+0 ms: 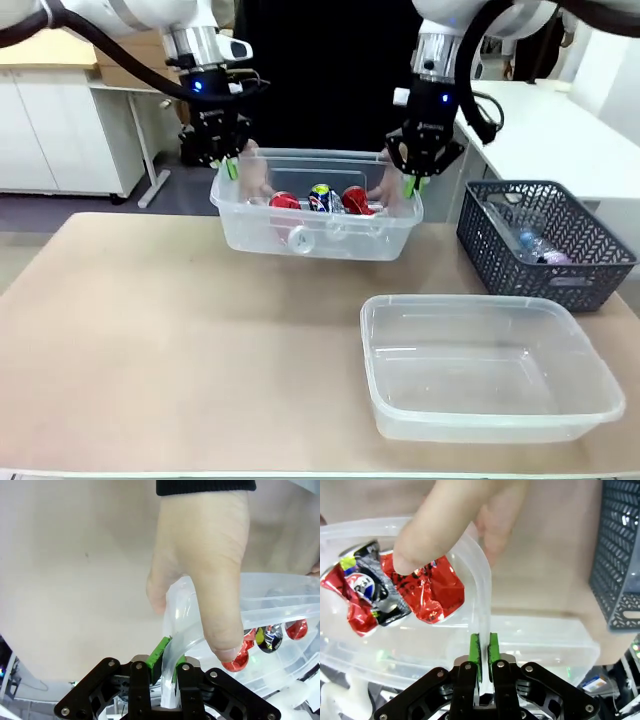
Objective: Sort the waste into each basket.
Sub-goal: Offer the picked Organizing box to the human, then release the Organizing box you were holding.
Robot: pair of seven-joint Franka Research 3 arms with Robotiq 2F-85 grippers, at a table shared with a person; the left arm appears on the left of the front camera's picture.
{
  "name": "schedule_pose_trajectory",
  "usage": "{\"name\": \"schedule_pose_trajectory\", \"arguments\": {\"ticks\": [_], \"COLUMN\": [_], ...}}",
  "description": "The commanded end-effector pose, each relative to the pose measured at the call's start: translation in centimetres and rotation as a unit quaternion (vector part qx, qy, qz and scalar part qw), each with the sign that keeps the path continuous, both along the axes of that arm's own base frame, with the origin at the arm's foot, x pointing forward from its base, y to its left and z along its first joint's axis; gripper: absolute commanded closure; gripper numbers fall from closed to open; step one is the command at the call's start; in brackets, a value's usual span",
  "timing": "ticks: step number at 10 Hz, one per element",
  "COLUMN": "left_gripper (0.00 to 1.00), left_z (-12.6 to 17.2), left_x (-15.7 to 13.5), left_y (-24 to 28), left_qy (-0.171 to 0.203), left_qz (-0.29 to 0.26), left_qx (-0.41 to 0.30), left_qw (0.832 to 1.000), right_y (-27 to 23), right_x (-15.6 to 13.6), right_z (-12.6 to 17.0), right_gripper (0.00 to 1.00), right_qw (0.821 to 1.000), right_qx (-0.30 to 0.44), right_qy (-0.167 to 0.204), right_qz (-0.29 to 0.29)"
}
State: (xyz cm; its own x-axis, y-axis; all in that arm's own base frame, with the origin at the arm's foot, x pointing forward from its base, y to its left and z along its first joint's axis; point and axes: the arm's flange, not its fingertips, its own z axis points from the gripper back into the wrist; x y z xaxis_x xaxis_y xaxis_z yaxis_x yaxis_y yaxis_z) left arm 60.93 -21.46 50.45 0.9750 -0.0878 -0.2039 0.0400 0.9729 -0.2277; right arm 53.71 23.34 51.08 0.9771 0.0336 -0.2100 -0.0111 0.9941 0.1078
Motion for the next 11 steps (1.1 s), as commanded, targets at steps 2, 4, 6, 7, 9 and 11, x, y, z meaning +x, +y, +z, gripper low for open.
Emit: {"name": "schedule_pose_trajectory", "arguments": {"ticks": [2,4,6,7,9,11], "left_gripper": [0.94,0.94,0.94,0.94,0.94,0.6], "left_z": [0.0,0.0,0.0,0.0,0.0,-0.5], "left_x": [0.0,0.0,0.0,0.0,0.0,0.4], "left_y": [0.0,0.0,0.0,0.0,0.0,-0.3], "left_qy": [0.0,0.0,0.0,0.0,0.0,0.004], "left_qz": [0.0,0.0,0.0,0.0,0.0,-0.002], "left_qx": [0.0,0.0,0.0,0.0,0.0,0.003], "left_qw": [1.0,1.0,1.0,1.0,1.0,1.0], "right_y": [0.0,0.0,0.0,0.0,0.0,-2.3], "right_x": [0.0,0.0,0.0,0.0,0.0,-1.1], "right_z": [0.0,0.0,0.0,0.0,0.0,0.9], "right_gripper": [0.92,0.92,0.92,0.92,0.92,0.44], "right_qw": [1.0,1.0,1.0,1.0,1.0,0.998], "right_qx": [0.0,0.0,0.0,0.0,0.0,0.014], "right_qy": [0.0,0.0,0.0,0.0,0.0,-0.039], "right_qz": [0.0,0.0,0.0,0.0,0.0,-0.036]}}
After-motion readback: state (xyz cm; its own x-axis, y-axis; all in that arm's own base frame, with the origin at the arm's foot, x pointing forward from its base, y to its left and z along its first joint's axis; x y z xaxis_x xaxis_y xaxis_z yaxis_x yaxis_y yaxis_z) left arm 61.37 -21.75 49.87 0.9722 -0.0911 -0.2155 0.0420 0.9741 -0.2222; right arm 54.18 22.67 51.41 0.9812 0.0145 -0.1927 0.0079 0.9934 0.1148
